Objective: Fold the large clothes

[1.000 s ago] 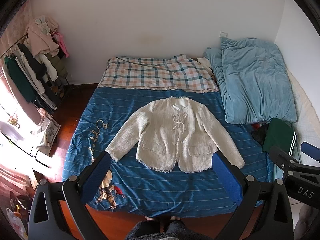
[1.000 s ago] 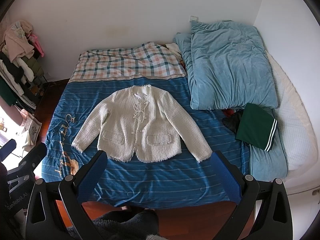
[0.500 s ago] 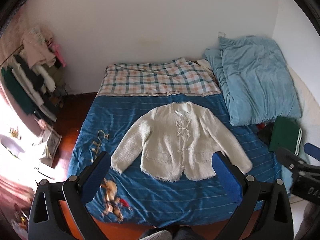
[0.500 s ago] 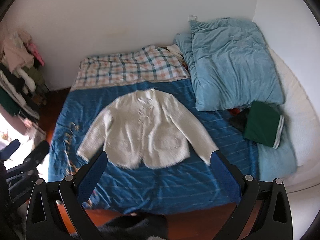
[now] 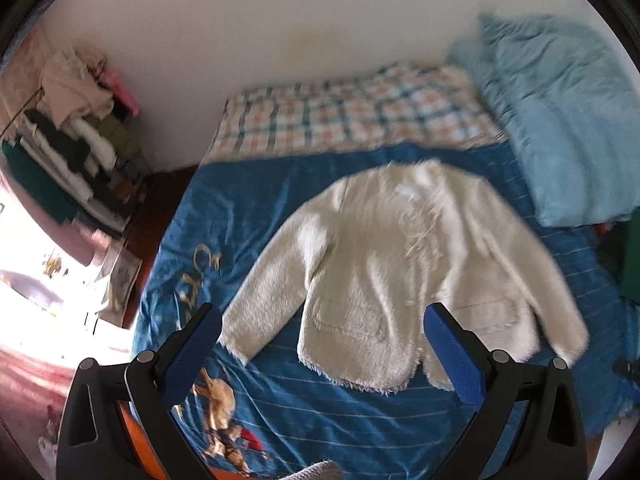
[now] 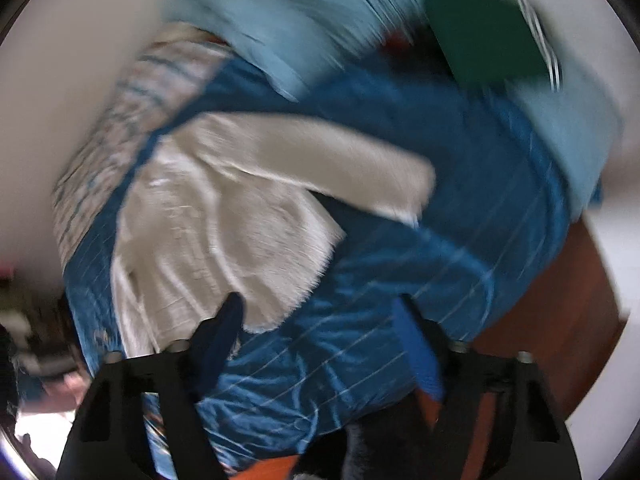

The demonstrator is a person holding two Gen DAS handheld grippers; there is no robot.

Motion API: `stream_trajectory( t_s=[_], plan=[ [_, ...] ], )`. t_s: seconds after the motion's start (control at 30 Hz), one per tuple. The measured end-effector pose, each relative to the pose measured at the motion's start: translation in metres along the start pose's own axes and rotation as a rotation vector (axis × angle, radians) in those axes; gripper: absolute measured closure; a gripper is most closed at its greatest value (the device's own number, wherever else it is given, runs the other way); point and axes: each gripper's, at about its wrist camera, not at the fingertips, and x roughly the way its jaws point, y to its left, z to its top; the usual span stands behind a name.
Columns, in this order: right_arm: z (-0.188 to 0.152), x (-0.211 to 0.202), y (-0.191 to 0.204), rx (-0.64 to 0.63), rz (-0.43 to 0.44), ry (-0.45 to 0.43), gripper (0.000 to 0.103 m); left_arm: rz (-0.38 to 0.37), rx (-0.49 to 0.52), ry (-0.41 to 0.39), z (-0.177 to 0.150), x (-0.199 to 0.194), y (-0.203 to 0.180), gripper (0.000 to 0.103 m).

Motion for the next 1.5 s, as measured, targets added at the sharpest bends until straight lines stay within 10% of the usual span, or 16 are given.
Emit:
stream_trajectory(
  t_s=[0.53, 0.63, 0.7, 0.87, 0.93, 1.17, 1.5],
  plan=[
    [0.078, 0.339, -0.190, 0.664, 0.236, 0.048, 0.035, 0.074, 0.051, 0.248, -0.037, 0.257, -0.122, 0.000],
    [0.088, 0.350, -0.191, 0.725, 0.296, -0.087, 0.041, 0.051, 0.079, 0.252, -0.034, 0.284, -0.145, 0.000],
    [0.094, 0.353, -0.187, 0.732, 0.276, -0.129, 0.062, 0.032, 0.096, 0.241, -0.028, 0.296, -0.159, 0.000],
    [0.111, 0.371, -0.171, 0.691, 0.236, -0.132, 0.059, 0.029, 0.132, 0.214, -0.020, 0.306, -0.171, 0.000],
    [0.125, 0.371, -0.156, 0.616, 0.202, -0.103, 0.076, 0.034, 0.140, 0.214, -0.019, 0.309, -0.171, 0.000],
    [0.177, 0.322, -0.104, 0.604, 0.269, -0.196, 0.082, 0.060, 0.134, 0.201, -0.006, 0.322, -0.151, 0.000],
    [0.257, 0.231, 0.081, 0.246, 0.377, -0.309, 0.083, 0.087, 0.003, 0.165, 0.019, 0.321, -0.077, 0.000]
  ],
)
